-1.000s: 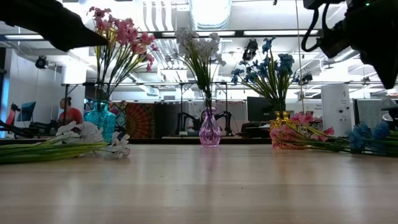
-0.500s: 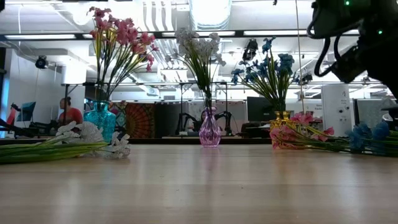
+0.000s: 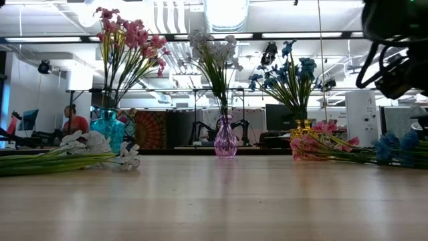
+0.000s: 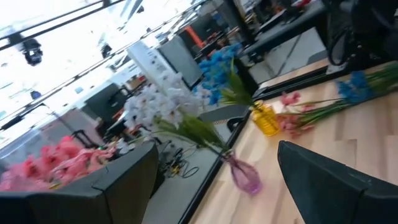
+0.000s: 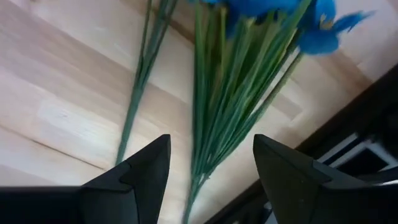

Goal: Sort flowers into vase by color
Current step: Put the blue flowers into the yellow vase

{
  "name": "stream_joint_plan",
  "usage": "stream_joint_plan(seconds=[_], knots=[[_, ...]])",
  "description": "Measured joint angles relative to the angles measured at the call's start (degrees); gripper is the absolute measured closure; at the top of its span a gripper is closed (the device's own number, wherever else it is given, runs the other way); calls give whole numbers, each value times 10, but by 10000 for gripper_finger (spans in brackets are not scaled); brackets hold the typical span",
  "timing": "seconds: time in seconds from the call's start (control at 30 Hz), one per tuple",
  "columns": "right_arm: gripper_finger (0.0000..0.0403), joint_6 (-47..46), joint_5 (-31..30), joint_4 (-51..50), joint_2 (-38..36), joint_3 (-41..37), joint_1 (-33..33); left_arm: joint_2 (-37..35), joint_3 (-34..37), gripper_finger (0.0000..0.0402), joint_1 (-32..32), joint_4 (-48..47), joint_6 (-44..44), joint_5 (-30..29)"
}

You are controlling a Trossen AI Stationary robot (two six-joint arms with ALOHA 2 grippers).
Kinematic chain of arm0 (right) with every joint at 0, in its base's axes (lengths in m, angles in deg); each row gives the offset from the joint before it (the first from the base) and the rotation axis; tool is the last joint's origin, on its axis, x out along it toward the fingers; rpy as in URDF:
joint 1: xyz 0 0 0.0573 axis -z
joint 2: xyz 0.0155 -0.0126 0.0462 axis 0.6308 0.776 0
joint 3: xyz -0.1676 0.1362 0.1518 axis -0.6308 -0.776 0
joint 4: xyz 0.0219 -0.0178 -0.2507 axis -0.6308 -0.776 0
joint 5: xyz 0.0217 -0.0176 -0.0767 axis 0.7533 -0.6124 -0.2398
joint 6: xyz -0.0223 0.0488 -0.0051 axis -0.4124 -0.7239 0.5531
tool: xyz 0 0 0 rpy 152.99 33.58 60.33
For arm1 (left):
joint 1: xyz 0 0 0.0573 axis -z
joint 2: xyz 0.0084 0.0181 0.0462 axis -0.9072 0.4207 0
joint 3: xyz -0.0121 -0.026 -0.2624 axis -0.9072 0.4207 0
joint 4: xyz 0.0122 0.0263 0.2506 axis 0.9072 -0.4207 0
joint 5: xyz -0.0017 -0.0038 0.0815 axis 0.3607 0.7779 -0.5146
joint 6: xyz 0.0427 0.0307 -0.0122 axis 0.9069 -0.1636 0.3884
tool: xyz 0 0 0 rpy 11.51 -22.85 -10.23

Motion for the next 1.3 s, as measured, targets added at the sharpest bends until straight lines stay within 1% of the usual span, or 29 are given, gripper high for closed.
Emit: stream_joint_plan(seconds=[0.2, 0.4, 0.63, 0.73, 0.8, 0.9, 1.17, 1.23, 1.3], knots=[[181, -54, -4, 38, 0, -19, -33, -4, -6, 90, -3, -1, 11, 33], [181, -66, -5, 54, 0, -59, -34, -6, -19, 90, -3, 0, 44, 33], [181, -62, -3, 134, 0, -112, -34, -6, -15, 90, -3, 0, 38, 32], [182, -66, -5, 136, 3, -118, -34, -6, -11, 90, -3, 0, 36, 31], [190, -74, -5, 131, 3, -117, -34, -6, -11, 90, -3, 0, 33, 31], [221, -84, -6, 130, 3, -114, -34, -6, -11, 90, -3, 0, 30, 31], [345, -91, -9, 120, 5, -89, -33, -6, -11, 90, -7, 0, 30, 30], [369, -91, -7, 122, 4, -79, -33, -6, -10, 90, -9, 0, 30, 30], [384, -90, -5, 111, 2, -65, -33, -7, -7, 90, -11, 0, 30, 24]])
